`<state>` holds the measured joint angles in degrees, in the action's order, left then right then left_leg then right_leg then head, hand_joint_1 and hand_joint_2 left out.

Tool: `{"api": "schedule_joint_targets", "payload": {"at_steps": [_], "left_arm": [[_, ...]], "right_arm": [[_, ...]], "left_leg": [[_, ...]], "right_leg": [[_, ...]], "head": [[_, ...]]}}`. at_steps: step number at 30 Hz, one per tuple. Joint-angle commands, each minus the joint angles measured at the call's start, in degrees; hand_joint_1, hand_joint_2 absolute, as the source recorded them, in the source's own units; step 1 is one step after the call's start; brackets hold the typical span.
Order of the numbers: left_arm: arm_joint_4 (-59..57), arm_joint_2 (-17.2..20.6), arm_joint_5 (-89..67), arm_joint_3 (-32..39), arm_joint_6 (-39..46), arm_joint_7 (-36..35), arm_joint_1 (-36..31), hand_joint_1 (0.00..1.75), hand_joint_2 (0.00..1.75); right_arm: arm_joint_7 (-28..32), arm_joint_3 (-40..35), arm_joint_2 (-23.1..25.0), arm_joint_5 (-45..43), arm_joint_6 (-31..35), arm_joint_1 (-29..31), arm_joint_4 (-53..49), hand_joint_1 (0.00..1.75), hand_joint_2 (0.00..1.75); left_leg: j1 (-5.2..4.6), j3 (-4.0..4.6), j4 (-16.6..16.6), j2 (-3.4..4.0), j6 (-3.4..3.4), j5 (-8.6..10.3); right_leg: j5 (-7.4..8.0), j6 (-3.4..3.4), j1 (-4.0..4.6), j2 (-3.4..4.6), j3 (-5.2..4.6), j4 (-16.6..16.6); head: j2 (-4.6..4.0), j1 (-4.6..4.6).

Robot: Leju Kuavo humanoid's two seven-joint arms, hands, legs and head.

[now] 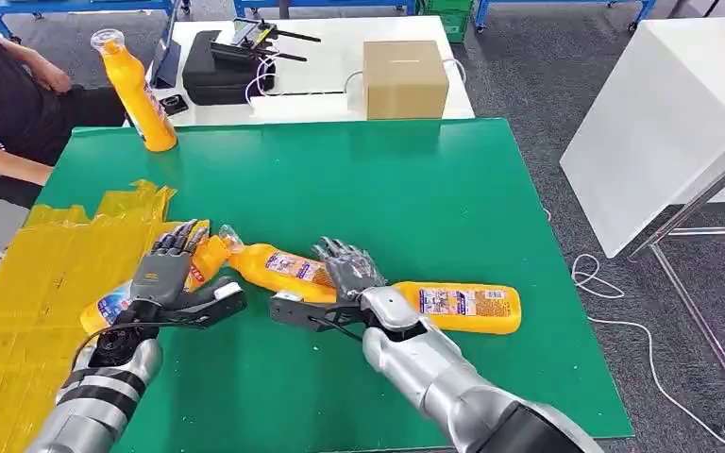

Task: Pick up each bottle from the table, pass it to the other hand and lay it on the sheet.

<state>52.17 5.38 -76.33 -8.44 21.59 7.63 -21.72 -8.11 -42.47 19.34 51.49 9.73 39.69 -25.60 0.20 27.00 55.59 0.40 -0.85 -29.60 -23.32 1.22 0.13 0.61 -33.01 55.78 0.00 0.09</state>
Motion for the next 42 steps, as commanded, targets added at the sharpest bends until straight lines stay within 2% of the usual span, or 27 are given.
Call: {"api": "schedule_joint_targets", "payload": {"at_steps": [1, 5, 6, 8, 9, 14, 19, 24, 27, 33, 36, 37, 38, 42], "left_arm": [[0.8, -0.4, 3.6, -3.1, -1.9, 1.4, -2.6, 0.0, 0.0], [0.2, -0.9, 6.7, -3.0, -2.2, 2.8, -3.8, 0.0, 0.0], [-0.2, -1.1, 7.1, -2.9, -2.1, 3.0, -4.1, 0.0, 0.0], [-0.3, -1.7, 9.1, -2.1, -1.5, 4.1, -4.3, 0.0, 0.0], [0.2, -2.2, 11.3, -1.2, -1.3, 5.3, -4.2, 0.0, 0.0], [0.7, -2.5, 12.6, -0.6, -1.1, 6.1, -4.0, 0.0, 0.0], [7.4, -4.2, 23.0, 4.0, 0.7, 13.1, -1.6, 0.0, 0.0], [14.6, -6.3, 34.6, 7.8, -1.7, 19.2, 1.0, 0.0, 0.0], [16.5, -6.5, 36.6, 7.9, -3.5, 19.5, 1.8, 0.0, 0.0], [20.1, -6.8, 38.4, 8.6, -4.7, 20.2, 4.3, 0.0, 0.0], [20.3, -6.8, 38.3, 8.6, -4.7, 20.2, 4.4, 0.0, 0.0], [20.6, -6.9, 38.3, 8.5, -4.9, 20.2, 4.7, 0.0, 0.0], [21.0, -7.0, 38.3, 8.5, -5.0, 20.2, 4.9, 0.0, 0.0], [23.9, -7.3, 38.1, 9.0, -5.7, 20.0, 7.1, 0.0, 0.0]], "right_arm": [[-2.6, -2.8, 0.7, -2.2, -4.5, 2.8, 4.2, 0.0, 1.75], [-4.5, -7.2, 0.7, -4.9, -9.4, 2.2, 6.6, 0.0, 1.75], [-4.6, -7.6, 0.7, -5.4, -9.4, 2.0, 6.9, 0.07, 1.75], [-4.6, -8.0, 0.7, -6.0, -9.6, 1.9, 7.3, 1.69, 1.75], [-4.6, -8.1, 0.7, -6.4, -9.6, 1.9, 7.5, 1.75, 1.75], [-4.6, -8.1, 0.7, -6.6, -9.8, 1.9, 7.6, 1.75, 1.75], [-5.3, -7.8, 0.7, -7.6, -11.3, 1.7, 9.2, 1.75, 1.75], [-5.8, -5.9, 0.3, -7.1, -11.2, 1.3, 10.7, 1.75, 1.75], [-6.0, -4.7, -0.1, -6.6, -10.6, 1.3, 10.7, 1.75, 1.75], [-10.6, -3.2, -2.5, -3.3, -1.9, 3.6, 10.1, 1.75, 1.75], [-10.6, -3.1, -2.6, -3.4, -2.2, 3.9, 10.1, 1.75, 1.75], [-11.6, -2.8, -3.1, -2.9, 0.8, 4.1, 9.4, 1.75, 1.75], [-11.4, -2.5, -3.3, -2.8, 0.4, 4.5, 9.4, 1.75, 1.75], [-10.6, 1.5, -5.0, -1.1, 8.2, 6.2, 7.1, 1.75, 1.75]], "left_leg": [[0.09, 0.01, 0.0, -0.18, 0.03, -0.02], [0.07, -0.02, 0.0, -0.19, 0.02, -0.01], [0.08, -0.03, 0.0, -0.19, 0.02, 0.0], [0.13, -0.07, 0.0, -0.31, 0.04, 0.0], [0.05, 0.01, 0.0, -0.22, 0.02, 0.01], [0.06, -0.04, 0.0, -0.17, 0.03, 0.01], [0.09, -0.08, 0.0, -0.21, 0.04, 0.01], [0.07, -0.15, -0.1, -0.14, 0.02, 0.0], [0.05, -0.16, 0.0, -0.16, 0.01, 0.02], [0.01, -0.21, 0.0, -0.13, 0.0, 0.03], [0.01, -0.16, 0.0, -0.24, 0.0, 0.04], [-0.03, -0.15, 0.0, -0.22, -0.01, 0.03], [0.05, -0.12, 0.0, -0.37, 0.0, 0.06], [0.03, -0.18, 0.0, -0.14, 0.02, -0.02]], "right_leg": [[-0.03, 0.03, 0.08, -0.19, 0.08, 0.0], [-0.04, 0.03, 0.09, -0.19, 0.11, 0.0], [-0.03, 0.04, 0.09, -0.2, 0.12, -0.1], [-0.04, 0.05, 0.13, -0.33, 0.23, -0.1], [-0.03, 0.04, 0.06, -0.23, 0.1, 0.0], [-0.01, 0.03, 0.05, -0.18, 0.11, -0.1], [-0.01, 0.02, 0.08, -0.21, 0.15, -0.1], [-0.01, 0.03, 0.07, -0.14, 0.2, -0.1], [0.0, 0.04, 0.06, -0.16, 0.21, -0.1], [0.01, 0.04, 0.02, -0.13, 0.25, -0.1], [0.01, 0.05, 0.03, -0.24, 0.26, -0.1], [0.0, 0.04, -0.01, -0.2, 0.22, 0.0], [0.04, 0.09, 0.08, -0.36, 0.29, -0.2], [0.01, 0.06, 0.01, -0.14, 0.26, -0.1]], "head": [[0.0, 0.0], [0.0, -0.02], [0.0, 0.0], [0.0, 0.0], [0.0, 0.0], [0.0, 0.0], [0.0, -0.02], [0.0, 0.0], [0.0, 0.0], [0.0, -0.02], [0.0, 0.0], [0.0, 0.0], [0.0, -0.02], [0.0, -0.02]]}}
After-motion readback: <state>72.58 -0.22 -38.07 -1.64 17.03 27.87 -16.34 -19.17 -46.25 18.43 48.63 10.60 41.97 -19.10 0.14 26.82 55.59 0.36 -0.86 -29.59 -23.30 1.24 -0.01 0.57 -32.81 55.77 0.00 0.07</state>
